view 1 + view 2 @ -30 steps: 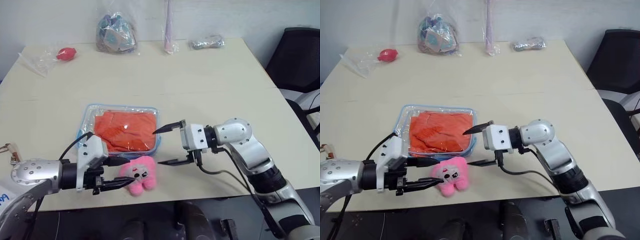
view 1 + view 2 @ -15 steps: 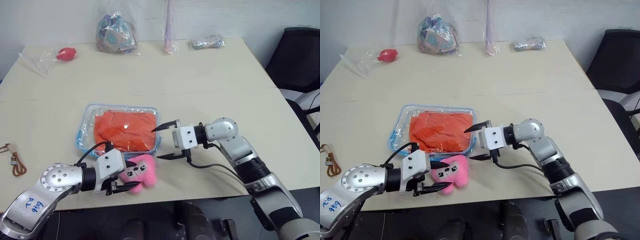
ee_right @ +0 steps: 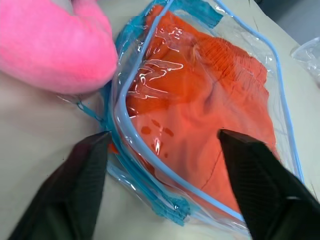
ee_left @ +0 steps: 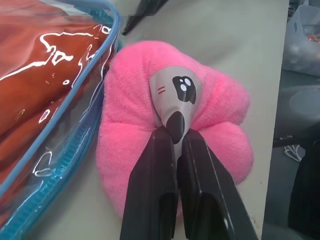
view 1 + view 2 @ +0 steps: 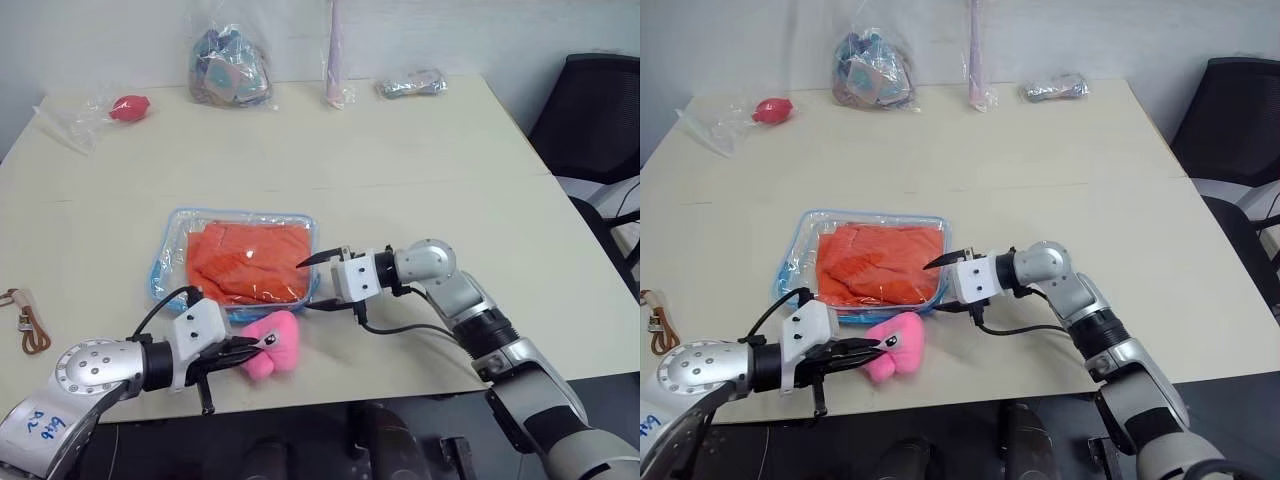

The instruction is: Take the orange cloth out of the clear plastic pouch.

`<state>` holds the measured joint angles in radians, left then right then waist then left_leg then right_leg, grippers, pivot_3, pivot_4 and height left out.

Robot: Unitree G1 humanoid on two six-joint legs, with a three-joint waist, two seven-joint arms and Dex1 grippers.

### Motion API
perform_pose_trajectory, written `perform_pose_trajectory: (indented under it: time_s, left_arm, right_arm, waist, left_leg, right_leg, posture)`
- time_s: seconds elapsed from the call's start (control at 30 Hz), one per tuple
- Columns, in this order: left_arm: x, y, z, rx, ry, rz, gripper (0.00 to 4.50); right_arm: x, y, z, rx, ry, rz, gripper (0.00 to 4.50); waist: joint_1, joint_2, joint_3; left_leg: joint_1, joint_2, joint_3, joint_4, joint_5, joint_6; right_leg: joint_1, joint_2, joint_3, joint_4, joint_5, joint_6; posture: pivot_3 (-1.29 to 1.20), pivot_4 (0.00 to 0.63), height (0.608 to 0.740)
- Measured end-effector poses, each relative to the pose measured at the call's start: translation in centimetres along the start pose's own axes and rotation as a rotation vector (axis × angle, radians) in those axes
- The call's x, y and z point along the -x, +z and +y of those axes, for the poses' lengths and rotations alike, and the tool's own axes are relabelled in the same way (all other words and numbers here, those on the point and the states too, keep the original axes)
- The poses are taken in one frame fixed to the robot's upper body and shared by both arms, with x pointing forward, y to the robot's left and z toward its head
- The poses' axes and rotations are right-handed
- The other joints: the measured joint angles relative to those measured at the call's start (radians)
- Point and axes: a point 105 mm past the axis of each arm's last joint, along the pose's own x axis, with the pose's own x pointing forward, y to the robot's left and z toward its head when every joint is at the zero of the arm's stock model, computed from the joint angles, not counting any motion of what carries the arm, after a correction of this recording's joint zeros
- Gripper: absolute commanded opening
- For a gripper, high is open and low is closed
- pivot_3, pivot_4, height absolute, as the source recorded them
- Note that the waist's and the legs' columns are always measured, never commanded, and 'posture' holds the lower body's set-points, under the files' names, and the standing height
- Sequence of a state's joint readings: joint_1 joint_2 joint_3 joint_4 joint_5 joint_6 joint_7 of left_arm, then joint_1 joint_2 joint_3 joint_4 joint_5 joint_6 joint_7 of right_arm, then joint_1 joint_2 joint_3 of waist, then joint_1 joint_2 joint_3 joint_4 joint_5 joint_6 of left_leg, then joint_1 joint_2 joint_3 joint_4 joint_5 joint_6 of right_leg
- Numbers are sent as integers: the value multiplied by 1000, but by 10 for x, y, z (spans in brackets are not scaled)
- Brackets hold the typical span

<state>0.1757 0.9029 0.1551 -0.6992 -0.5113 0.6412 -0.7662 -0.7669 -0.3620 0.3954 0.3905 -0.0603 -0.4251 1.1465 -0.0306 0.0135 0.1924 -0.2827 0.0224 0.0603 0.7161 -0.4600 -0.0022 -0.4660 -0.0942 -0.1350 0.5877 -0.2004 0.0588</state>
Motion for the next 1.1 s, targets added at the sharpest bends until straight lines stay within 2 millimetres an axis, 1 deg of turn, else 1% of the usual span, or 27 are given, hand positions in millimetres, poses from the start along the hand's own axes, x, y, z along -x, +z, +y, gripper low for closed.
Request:
perform_pose_trajectory:
  time_s: [0.13,0.2,0.23,0.33,0.37,0.6,0.67,0.83,0.97,1.1]
  left_arm:
    - [2,1,1,21,8,1,0]
    - [3,1,2,22,16,2,0]
    - [3,1,2,22,16,3,0]
    - [3,1,3,22,16,3,0]
    - [3,1,3,22,16,3,0]
    - [5,0,2,26,17,5,0]
    - [9,-3,2,33,28,9,0]
    - [33,-6,8,50,84,21,0]
    - [61,-7,19,58,157,46,0]
    - [93,-12,33,64,239,84,0]
  right_arm:
    - [-7,-1,3,21,17,0,1297]
    - [-8,-4,5,25,21,9,569]
    - [-8,-6,6,31,23,14,272]
    - [-9,-8,7,42,25,19,272]
    - [-9,-8,7,45,25,17,127]
    - [-6,-7,8,48,30,10,127]
    - [-1,-7,7,59,31,16,127]
    - [28,-5,2,109,15,49,127]
    - [58,-11,4,134,-6,95,127]
    - [78,-13,4,164,-10,127,127]
  waist:
    - [-1,0,0]
    - [0,0,0]
    - [0,0,0]
    - [0,0,0]
    - [0,0,0]
    - [0,0,0]
    - [0,0,0]
    - [3,0,0]
    - [2,0,0]
    - [1,0,0]
  left_leg:
    - [0,4,0,0,0,0]
    - [0,4,0,0,0,0]
    - [0,4,0,0,0,0]
    - [0,5,0,0,0,0]
    - [0,5,0,0,0,0]
    - [0,5,0,0,0,0]
    - [0,6,0,0,0,0]
    - [-2,6,-2,0,0,0]
    - [-2,5,-1,0,0,0]
    - [-1,5,0,0,-1,-1]
  right_leg:
    - [0,0,0,0,0,-1]
    - [0,0,0,0,0,-1]
    - [0,0,0,0,0,-1]
    - [0,1,0,0,0,-1]
    - [0,1,0,0,0,-1]
    - [0,1,0,0,0,-1]
    - [0,1,0,0,-1,-1]
    - [0,0,-1,-1,-1,-1]
    - [0,1,-1,-1,-1,-1]
    - [0,4,-3,-2,-1,-2]
  posture:
    - [0,150,740]
    - [0,150,740]
    - [0,150,740]
    - [0,150,740]
    - [0,150,740]
    - [0,150,740]
    - [0,150,740]
    - [0,150,740]
    - [0,150,740]
    - [0,150,740]
